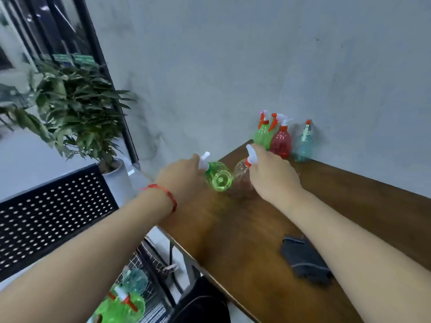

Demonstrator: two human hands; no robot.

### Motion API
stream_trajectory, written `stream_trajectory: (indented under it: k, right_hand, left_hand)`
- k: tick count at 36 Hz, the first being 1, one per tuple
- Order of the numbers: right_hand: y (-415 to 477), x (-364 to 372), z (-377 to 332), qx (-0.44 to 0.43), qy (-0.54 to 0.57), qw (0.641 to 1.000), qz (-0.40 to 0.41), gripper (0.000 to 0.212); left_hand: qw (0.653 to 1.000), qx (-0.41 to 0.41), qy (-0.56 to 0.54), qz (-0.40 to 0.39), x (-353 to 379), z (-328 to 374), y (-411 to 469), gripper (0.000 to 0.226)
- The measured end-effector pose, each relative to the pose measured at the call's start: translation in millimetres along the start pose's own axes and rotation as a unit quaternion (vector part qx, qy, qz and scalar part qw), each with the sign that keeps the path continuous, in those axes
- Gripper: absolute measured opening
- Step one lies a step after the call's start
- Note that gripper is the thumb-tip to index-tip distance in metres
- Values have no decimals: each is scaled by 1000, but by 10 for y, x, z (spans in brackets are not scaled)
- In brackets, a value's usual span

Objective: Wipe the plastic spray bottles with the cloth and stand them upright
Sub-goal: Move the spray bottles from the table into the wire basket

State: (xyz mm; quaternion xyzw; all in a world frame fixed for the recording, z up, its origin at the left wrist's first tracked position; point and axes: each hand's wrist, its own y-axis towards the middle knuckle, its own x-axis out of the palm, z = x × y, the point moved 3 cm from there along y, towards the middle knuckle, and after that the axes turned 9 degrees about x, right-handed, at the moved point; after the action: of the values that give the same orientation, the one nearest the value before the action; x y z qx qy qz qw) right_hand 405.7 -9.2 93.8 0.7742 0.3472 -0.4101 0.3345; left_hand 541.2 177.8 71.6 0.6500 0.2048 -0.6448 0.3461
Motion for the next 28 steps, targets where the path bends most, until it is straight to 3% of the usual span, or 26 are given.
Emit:
stream_trajectory:
  k: [4,8,17,21,28]
  right_hand:
    - [-531,180,-477,-75,21,997,-24,43]
    - [-1003,494,-1028,-146,51,986,-66,47]
    - [-2076,1294,-2123,-318,34,937,-143,54]
    - [-2432,1653,-2399,-338,61,915,-210,54]
    - [-2825,2389,-2559,-288,88,880,-369,49]
  left_hand:
    - [998,-47,20,42,-146,-417,-967,38]
    - [993,-100,-1,60,-360,-790,-1944,28]
    - [971,-229,-15,66,-407,-1395,-3700,35]
    - [959,-278,-21,46,-266,-1559,-4242,37]
    - [930,-367,-19,-17,251,-1710,-4957,32]
